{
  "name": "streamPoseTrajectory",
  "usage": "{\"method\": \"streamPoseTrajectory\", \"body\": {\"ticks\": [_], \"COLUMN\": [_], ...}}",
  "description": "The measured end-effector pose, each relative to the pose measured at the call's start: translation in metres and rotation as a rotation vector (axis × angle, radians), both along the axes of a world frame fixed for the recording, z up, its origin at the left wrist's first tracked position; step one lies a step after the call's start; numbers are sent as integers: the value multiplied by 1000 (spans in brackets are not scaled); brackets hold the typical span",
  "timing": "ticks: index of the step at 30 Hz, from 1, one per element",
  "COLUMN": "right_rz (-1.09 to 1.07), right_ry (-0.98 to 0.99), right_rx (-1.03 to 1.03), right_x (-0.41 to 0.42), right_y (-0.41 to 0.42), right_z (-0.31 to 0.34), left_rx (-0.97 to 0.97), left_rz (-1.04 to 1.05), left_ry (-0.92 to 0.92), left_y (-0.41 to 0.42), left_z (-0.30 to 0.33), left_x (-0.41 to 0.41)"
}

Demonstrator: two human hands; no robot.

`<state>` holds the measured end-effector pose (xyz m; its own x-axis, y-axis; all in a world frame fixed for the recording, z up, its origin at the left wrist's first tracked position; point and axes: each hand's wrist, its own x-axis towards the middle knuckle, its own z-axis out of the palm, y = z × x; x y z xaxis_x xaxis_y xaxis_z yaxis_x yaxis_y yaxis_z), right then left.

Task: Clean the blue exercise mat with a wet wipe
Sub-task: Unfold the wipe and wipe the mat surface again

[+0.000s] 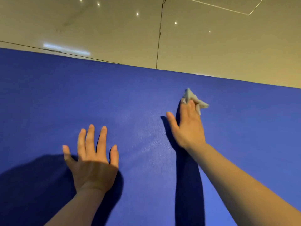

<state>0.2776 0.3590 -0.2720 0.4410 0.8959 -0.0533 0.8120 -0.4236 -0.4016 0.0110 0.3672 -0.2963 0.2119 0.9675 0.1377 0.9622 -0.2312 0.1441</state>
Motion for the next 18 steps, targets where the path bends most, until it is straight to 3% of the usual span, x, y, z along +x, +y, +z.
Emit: {"method": "streamPoseTrajectory", "body": {"ticks": [3,7,8,12,14,16,18], "right_rz": [270,510,435,-193,-353,-297,-78], "right_ry": [-20,-152,-162,-64,-1,38,63], "right_rx": [-74,-16,-12,-145,-191,-154,-40], "right_x": [-36,15,36,108,109,82,33], "right_y": [23,26,21,7,19,43,68], "right_z": [0,6,7,13,17,14,4], "left_rx": [-3,-12,-11,-41,-55,-69,-83], "left_rz": [-2,-5,-8,10,20,15,4], "left_ry": [12,38,44,24,14,25,13], "left_y": [2,3,2,1,2,2,4], "left_z": [2,3,2,4,6,6,4], "left_x": [2,2,2,3,6,5,4]}}
